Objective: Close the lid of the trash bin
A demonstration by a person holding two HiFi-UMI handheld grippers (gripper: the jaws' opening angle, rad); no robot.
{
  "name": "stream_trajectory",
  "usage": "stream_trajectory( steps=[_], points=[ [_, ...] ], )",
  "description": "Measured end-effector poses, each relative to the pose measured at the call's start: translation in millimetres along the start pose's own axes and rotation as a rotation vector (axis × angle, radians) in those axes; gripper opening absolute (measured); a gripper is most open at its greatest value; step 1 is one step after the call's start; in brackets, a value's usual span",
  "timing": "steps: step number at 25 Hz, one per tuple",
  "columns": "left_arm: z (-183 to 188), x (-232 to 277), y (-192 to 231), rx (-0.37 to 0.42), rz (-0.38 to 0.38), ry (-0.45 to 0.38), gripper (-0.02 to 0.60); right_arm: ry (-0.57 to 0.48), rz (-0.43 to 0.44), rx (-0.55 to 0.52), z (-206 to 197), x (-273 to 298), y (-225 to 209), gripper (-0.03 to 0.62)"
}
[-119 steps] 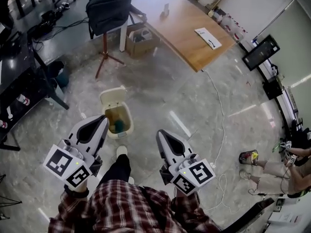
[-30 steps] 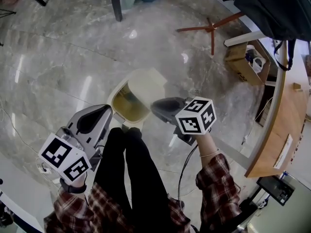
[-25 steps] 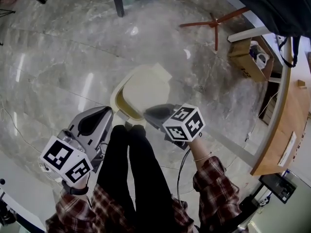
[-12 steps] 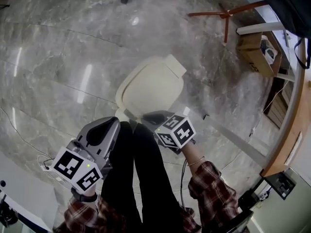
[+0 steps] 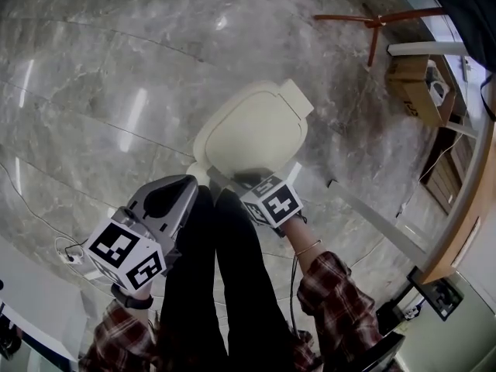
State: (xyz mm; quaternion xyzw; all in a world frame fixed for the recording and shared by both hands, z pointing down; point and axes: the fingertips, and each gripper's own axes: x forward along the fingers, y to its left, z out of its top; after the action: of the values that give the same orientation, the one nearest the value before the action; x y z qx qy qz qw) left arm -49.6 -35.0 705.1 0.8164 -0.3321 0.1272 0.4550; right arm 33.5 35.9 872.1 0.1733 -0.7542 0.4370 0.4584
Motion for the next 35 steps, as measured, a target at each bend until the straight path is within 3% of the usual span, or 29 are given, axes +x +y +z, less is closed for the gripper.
stream_trajectory(
  steps=[9, 15, 20, 24, 30, 35],
  points=[
    [-1.6, -5.2, 0.9, -0.010, 0.002, -0.016, 0.011, 0.060, -0.060, -0.015, -2.3, 7.7, -5.4, 0.014],
    [-6.9, -11.3, -2.3, -0.004, 0.009, -0.012, 0.011, 0.024, -0.084, 0.009, -1.9, 6.8, -5.9, 0.014],
    [17.4, -18.2, -24.1, 0.046, -0.008, -0.021, 0.011, -0.037, -0.066, 0.055, 2.7, -24.1, 11.8, 0.014],
    [57.8, -27.5, -64.4, 0.098, -0.037, -0.051, 0.011, -0.121, -0.074, 0.087, 22.9, -86.3, 30.0, 0.014],
    [139.6, -52.6, -155.0, 0.195, -0.109, -0.138, 0.011, -0.346, -0.120, 0.101, 77.9, -229.9, 60.2, 0.014],
    [216.7, -85.7, -237.9, 0.315, -0.180, -0.236, 0.011, -0.578, -0.183, -0.016, 129.6, -366.0, 108.9, 0.014]
  ],
)
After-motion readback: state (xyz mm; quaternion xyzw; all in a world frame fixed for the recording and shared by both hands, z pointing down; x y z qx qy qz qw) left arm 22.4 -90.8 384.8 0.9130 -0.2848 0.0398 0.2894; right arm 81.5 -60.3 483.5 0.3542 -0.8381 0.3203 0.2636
